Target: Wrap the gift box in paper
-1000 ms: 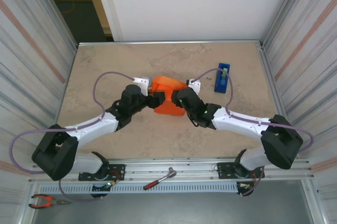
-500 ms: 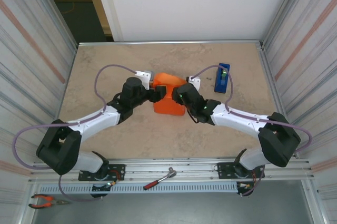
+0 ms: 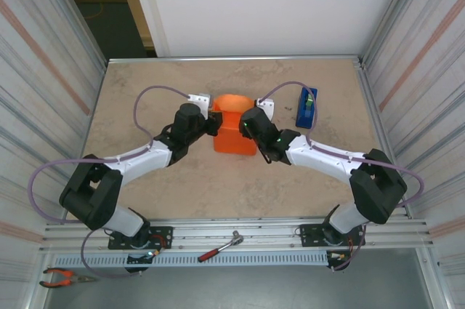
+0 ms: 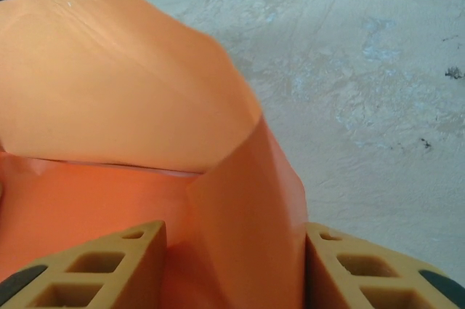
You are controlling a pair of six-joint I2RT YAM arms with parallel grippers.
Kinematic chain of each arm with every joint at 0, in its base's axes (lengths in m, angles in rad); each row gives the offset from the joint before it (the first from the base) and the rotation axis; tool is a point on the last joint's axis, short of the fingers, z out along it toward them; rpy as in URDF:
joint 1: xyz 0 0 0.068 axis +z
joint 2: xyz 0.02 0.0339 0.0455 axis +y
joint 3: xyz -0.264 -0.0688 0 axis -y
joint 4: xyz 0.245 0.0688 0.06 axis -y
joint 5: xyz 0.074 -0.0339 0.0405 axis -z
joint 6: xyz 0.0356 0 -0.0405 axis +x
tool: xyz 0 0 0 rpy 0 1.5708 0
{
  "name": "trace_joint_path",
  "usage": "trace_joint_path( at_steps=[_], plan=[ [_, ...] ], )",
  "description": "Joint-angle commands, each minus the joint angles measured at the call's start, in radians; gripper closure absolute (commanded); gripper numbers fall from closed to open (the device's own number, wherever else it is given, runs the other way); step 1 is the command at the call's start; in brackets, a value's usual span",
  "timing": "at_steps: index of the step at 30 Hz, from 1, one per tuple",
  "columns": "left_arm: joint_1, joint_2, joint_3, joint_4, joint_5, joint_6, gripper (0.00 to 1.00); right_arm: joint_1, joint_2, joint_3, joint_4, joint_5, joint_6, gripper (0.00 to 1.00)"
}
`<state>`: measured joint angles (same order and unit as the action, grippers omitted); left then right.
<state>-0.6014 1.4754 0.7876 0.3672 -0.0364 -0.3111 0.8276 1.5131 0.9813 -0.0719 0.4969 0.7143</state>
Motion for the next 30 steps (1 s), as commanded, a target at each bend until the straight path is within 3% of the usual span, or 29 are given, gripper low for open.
trace_joint_path(
  at_steps=[1,7,11,17,21,25,28,30],
  plan=[
    [-0.042,-0.007,0.021,-0.011,0.084,0.010,0.83,0.006,0.047,0.016,-0.100,-0.046,-0.117,0.66],
    [-0.051,-0.012,0.017,-0.004,0.081,-0.013,0.92,-0.005,0.051,0.023,-0.098,-0.047,-0.122,0.86],
    [-0.057,-0.007,0.019,0.006,0.082,-0.032,0.91,-0.011,0.062,0.027,-0.098,-0.059,-0.123,1.00],
    [-0.057,-0.002,0.058,-0.012,0.068,-0.016,0.57,-0.015,0.067,0.023,-0.098,-0.068,-0.125,1.00],
    [-0.054,0.036,0.097,-0.037,0.075,0.002,0.50,-0.019,0.068,0.023,-0.100,-0.075,-0.127,1.00],
    [-0.054,0.072,0.109,-0.039,0.068,0.015,0.56,-0.021,0.068,0.019,-0.099,-0.083,-0.125,1.00],
    [-0.054,0.087,0.101,-0.037,0.033,0.020,0.76,-0.031,0.061,0.023,-0.098,-0.117,-0.127,1.00],
    [-0.054,0.094,0.099,-0.040,0.014,0.011,0.87,-0.043,0.048,0.027,-0.100,-0.151,-0.130,0.89]
  ],
)
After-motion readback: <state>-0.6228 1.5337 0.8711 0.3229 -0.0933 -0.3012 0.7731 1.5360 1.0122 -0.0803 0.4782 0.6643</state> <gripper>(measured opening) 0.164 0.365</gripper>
